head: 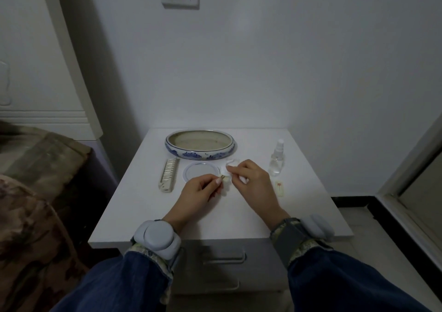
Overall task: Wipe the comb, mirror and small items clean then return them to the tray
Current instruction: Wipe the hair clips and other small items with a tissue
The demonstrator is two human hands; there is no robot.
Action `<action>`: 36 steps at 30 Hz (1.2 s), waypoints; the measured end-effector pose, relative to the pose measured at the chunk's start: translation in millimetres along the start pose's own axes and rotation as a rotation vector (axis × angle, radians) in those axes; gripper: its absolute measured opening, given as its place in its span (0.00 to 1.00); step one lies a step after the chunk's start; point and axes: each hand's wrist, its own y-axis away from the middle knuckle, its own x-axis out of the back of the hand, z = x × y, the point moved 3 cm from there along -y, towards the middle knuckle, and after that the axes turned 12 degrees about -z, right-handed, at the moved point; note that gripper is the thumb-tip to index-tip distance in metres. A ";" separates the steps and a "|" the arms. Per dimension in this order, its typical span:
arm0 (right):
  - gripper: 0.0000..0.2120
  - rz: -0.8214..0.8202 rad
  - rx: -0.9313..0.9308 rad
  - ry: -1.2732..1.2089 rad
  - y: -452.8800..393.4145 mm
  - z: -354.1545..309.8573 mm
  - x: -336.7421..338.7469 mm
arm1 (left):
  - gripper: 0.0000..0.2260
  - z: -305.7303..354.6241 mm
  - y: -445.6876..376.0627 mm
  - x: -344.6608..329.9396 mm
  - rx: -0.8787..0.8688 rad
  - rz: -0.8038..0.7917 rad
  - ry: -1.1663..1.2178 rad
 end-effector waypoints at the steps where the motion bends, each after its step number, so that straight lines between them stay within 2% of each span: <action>1: 0.11 0.013 -0.011 0.003 0.5 1.3 0.4 | 0.12 -0.3 1.0 -0.1 0.005 -0.003 -0.003; 5: 0.10 0.097 -0.121 -0.027 1.7 6.5 8.7 | 0.13 0.0 1.7 -1.4 0.010 -0.014 0.037; 7: 0.11 0.139 -0.269 -0.161 1.0 8.0 15.4 | 0.13 0.9 1.1 -0.4 -0.002 -0.008 0.087; 9: 0.12 0.144 -0.441 -0.397 -0.4 10.5 19.3 | 0.13 2.8 0.0 0.0 -0.017 0.002 0.136; 10: 0.11 0.113 -0.516 -0.545 -1.2 10.2 19.3 | 0.12 3.3 -0.5 -0.1 -0.023 0.005 0.150; 12: 0.09 -0.052 -0.627 -0.798 -1.7 7.6 13.2 | 0.12 3.6 -0.7 -0.4 -0.028 0.003 0.157; 15: 0.12 -0.309 -0.640 -1.079 -0.2 -0.6 -0.4 | 0.12 2.7 -0.1 -0.3 -0.039 -0.005 0.156; 18: 0.14 -0.396 -0.660 -1.223 1.3 -1.9 -5.0 | 0.13 3.1 0.1 -0.6 -0.028 -0.009 0.162; 20: 0.14 -0.416 -0.668 -1.254 1.4 -1.5 -4.7 | 0.13 4.5 0.4 -1.7 -0.018 -0.028 0.189; 25: 0.18 -0.313 -0.685 -1.266 -3.0 3.2 -4.2 | 0.13 4.7 0.8 -1.3 -0.012 -0.045 0.215; 31: 0.16 -0.238 -0.494 -1.464 -7.8 -4.0 8.2 | 0.12 2.4 0.7 -0.3 0.009 -0.045 0.208; 33: 0.13 -0.096 -0.454 -1.336 -10.8 -1.8 15.3 | 0.12 2.1 1.4 0.3 0.015 -0.034 0.211; 36: 0.09 0.134 -0.411 -0.741 -9.2 -0.9 30.9 | 0.13 2.4 1.0 0.0 0.026 -0.010 0.197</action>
